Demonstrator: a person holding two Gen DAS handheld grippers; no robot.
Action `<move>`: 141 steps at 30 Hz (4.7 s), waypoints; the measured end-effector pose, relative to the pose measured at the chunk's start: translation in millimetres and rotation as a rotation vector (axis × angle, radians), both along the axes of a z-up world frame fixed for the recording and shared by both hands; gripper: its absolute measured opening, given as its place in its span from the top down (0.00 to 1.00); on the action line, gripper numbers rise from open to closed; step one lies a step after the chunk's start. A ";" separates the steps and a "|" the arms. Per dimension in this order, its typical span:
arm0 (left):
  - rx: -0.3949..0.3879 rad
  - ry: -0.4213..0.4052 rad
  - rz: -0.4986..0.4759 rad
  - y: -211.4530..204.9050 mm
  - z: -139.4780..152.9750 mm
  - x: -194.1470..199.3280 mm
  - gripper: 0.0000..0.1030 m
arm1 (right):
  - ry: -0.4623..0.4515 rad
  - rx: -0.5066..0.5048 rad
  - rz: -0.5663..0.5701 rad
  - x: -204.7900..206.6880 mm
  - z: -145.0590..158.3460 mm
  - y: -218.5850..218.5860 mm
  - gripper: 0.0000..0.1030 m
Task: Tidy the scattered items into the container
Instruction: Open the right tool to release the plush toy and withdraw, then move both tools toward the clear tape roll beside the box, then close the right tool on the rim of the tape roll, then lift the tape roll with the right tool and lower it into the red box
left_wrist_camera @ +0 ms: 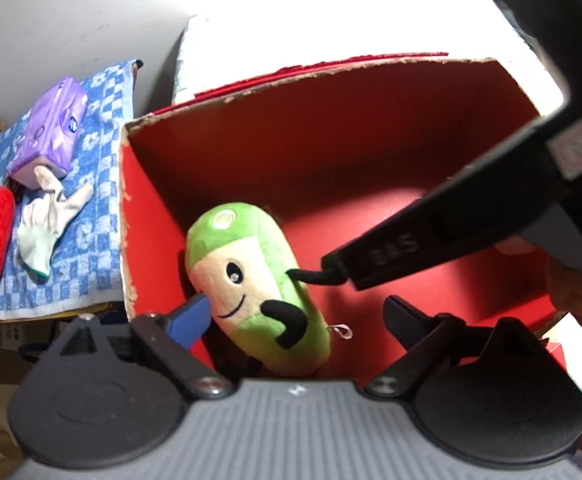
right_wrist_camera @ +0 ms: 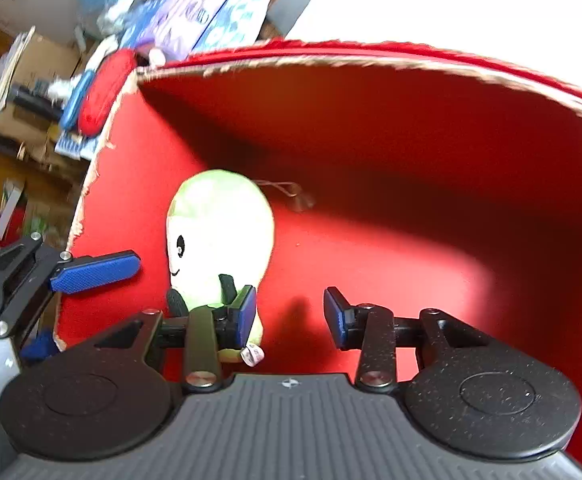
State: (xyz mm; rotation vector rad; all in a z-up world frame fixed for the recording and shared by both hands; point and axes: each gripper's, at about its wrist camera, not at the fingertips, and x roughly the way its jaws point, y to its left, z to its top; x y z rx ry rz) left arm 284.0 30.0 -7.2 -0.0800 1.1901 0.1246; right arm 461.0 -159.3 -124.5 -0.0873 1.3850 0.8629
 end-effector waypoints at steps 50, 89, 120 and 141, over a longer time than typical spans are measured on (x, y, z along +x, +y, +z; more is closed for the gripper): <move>0.118 -0.318 0.228 15.7 43.0 -135.3 0.01 | -0.361 0.083 -0.605 -168.7 80.6 -97.4 0.36; -0.092 -0.115 0.165 23.0 -69.3 -177.4 0.47 | -0.268 0.079 -0.424 -216.2 -0.7 -61.5 0.66; -0.131 -0.017 0.082 7.4 -73.1 -166.1 0.94 | -0.185 0.013 -0.272 -203.1 -1.8 -59.1 0.82; -0.032 -0.282 0.081 -3.2 68.2 -171.0 0.92 | -0.377 0.256 -0.126 -190.5 111.5 -80.0 0.81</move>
